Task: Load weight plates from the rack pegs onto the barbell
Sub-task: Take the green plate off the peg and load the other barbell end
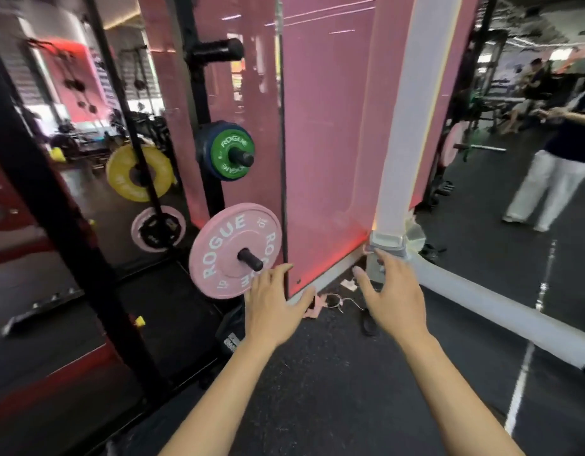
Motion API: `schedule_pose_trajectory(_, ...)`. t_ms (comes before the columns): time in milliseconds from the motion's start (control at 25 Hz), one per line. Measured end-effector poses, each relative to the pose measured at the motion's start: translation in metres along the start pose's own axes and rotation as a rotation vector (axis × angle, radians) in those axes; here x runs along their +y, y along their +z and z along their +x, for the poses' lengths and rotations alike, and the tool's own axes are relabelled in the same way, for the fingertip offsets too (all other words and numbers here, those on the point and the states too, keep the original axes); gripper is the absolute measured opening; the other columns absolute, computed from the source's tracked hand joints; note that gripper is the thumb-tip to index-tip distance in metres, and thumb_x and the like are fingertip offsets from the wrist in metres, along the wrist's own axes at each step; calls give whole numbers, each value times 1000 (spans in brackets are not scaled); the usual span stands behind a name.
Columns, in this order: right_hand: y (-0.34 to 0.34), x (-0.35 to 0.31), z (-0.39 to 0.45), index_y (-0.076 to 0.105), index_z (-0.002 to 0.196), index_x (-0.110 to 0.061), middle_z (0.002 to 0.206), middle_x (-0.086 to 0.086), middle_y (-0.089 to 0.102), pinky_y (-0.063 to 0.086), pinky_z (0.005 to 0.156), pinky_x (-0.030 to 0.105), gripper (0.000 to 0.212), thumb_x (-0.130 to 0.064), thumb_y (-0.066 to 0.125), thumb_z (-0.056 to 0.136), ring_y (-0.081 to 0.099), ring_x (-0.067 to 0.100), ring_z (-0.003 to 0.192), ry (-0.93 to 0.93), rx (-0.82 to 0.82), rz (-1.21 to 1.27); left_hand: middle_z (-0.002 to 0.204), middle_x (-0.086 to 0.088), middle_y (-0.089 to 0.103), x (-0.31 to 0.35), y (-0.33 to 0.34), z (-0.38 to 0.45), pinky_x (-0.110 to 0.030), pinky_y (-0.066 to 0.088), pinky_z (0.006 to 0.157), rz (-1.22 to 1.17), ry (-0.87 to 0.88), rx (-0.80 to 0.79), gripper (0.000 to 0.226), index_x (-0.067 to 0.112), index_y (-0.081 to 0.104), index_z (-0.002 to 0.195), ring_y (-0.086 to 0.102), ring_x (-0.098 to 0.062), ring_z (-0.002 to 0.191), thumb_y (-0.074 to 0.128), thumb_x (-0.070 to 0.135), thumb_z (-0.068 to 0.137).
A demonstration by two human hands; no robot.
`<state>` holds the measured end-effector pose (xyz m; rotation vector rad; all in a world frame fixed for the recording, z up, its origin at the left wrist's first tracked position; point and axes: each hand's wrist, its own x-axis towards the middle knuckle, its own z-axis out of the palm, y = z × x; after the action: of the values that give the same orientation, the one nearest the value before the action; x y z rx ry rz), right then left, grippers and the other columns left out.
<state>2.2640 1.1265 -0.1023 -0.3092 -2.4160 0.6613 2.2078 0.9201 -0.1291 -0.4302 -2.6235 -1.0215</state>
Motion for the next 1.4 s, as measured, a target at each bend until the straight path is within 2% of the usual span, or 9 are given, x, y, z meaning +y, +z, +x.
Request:
schedule_pose_trajectory(160,64,-2,74,45,140,-17,132,3,55,43,99,42,63,-57,49,92,46,23,123,-104,-53,34,131,5,49,-26,15,72,-44,38,102,42,-55,92,64,31,44,137,43,-20,122,49,68,85)
schedule_pose_trajectory(320,118,-8,150,44,139,-18,130,3,55,42,98,40,62,-59,45,92,48,22,120,-189,-110,32,134,5,49,-48,25,152,-43,36,104,72,-102,159,61,31,44,136,41,-20,125,50,67,86)
schedule_pose_trajectory(520,174,-22,258,46,138,-17,128,4,57,44,95,41,63,-59,45,92,49,25,117,-248,-96,83,132,4,49,-80,23,254,-43,34,104,135,-159,258,59,31,45,134,40,-21,126,54,63,85)
schedule_pose_trajectory(760,249,-31,334,45,140,-19,128,4,57,44,93,40,58,-52,52,93,48,25,118,-330,-187,184,132,3,49,-116,28,321,-44,32,100,204,-272,385,59,31,45,136,41,-22,124,57,59,86)
schedule_pose_trajectory(1040,326,-54,440,47,138,-19,123,5,59,45,91,39,58,-55,50,92,50,25,114,-503,-294,357,129,1,52,-134,34,386,-40,32,97,263,-487,611,54,28,47,133,43,-21,122,58,55,88)
schedule_pose_trajectory(1240,356,-85,489,46,138,-19,123,5,58,44,88,39,58,-54,50,92,49,25,113,-607,-338,443,125,1,54,-141,22,424,-44,38,97,356,-528,705,55,26,47,132,46,-22,117,59,55,87)
schedule_pose_trajectory(1400,373,-105,505,48,134,-17,119,3,60,44,84,37,55,-52,53,91,51,25,110,-601,-328,506,122,-1,53,-151,16,451,-45,39,92,386,-504,712,51,22,47,131,47,-24,114,60,49,89)
